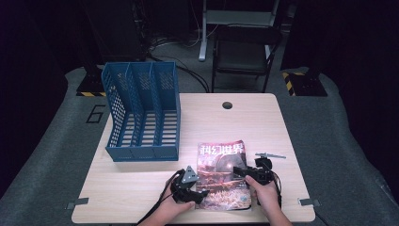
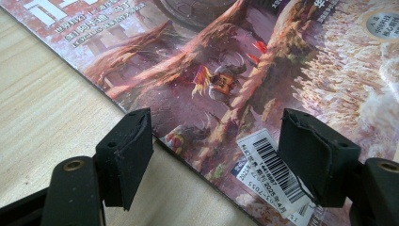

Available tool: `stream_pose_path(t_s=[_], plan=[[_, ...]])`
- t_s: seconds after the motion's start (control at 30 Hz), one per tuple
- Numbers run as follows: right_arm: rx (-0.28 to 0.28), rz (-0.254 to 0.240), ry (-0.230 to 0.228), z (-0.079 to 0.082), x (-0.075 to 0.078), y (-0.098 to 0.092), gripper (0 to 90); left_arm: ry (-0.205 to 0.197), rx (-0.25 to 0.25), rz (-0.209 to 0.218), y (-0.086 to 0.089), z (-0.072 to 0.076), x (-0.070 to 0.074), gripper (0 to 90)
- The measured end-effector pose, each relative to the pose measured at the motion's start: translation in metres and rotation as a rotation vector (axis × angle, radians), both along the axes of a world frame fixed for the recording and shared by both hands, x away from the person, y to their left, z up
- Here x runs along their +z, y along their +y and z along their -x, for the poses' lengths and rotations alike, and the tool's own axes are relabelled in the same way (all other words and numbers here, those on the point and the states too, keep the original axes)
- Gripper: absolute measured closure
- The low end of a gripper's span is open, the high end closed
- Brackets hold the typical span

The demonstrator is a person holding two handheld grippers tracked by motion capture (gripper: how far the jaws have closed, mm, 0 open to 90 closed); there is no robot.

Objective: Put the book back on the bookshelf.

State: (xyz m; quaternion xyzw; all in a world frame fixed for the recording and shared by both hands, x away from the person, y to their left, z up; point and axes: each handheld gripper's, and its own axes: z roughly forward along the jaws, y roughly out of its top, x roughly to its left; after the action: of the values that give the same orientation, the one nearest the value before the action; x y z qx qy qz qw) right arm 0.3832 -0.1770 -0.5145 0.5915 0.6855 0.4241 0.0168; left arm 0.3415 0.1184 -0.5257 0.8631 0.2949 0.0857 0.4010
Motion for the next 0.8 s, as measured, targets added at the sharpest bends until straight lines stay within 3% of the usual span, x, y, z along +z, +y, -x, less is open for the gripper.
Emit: stream_pose_path(t_s=[0.13,0.2,0.47,0.53,0.67,0.8], plan=[[0.005,0.012,-0.005,0.001,0.001,0.002,40.3,0.000,0.000,0.001,0.000,0.000,0.000,26.6],[0.023,0.024,-0.031,0.002,0.003,0.002,42.6,0.000,0.000,0.000,0.000,0.000,0.000,26.6],[0.047,0.037,0.005,0.004,0.004,0.002,48.7,0.000,0.000,0.001,0.000,0.000,0.000,26.6],[0.082,0.041,0.038,0.008,0.006,0.004,49.7,0.000,-0.001,0.001,0.000,0.000,0.000,26.6],[0.141,0.066,0.039,0.011,0.007,0.006,49.8,-0.011,0.007,0.004,0.000,0.000,-0.001,26.6],[0.203,0.070,0.039,0.012,0.005,0.013,40.1,-0.003,0.000,0.003,0.000,0.000,0.000,26.4]])
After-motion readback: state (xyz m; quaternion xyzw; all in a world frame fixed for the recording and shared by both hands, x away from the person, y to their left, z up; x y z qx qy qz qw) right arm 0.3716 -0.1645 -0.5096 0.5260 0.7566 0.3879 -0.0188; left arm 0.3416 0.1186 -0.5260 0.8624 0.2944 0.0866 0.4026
